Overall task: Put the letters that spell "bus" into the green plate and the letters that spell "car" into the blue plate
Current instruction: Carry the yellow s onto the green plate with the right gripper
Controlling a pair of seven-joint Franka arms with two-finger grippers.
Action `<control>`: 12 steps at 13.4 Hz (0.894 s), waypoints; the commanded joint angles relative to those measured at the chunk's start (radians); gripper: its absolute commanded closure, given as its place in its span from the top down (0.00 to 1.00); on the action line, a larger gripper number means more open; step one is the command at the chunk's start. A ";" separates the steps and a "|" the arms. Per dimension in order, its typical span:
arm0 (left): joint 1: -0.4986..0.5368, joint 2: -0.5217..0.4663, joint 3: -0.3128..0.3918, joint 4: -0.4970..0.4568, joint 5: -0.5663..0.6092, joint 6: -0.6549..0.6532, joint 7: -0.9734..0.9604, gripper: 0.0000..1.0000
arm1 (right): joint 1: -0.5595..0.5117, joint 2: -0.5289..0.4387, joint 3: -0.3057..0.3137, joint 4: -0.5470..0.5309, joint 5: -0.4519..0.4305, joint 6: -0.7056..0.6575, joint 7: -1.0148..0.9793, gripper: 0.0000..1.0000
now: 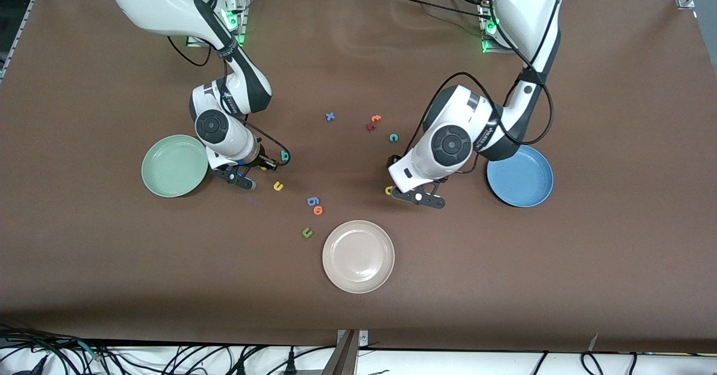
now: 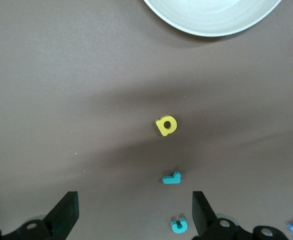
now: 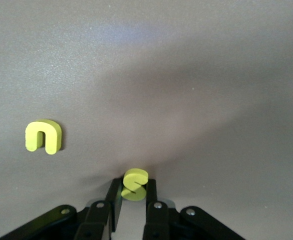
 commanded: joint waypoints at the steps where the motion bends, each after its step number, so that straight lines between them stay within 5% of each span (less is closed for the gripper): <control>1: 0.000 0.028 0.010 0.037 0.015 -0.007 -0.018 1.00 | 0.002 0.003 -0.007 -0.021 -0.008 0.010 0.009 0.07; 7: 0.005 0.033 0.013 0.039 0.023 -0.009 0.001 1.00 | 0.000 -0.102 -0.059 0.056 -0.006 -0.223 -0.023 0.06; 12: 0.008 0.048 0.013 0.039 0.012 -0.007 -0.027 0.99 | -0.001 -0.164 -0.220 0.085 -0.006 -0.413 -0.286 0.06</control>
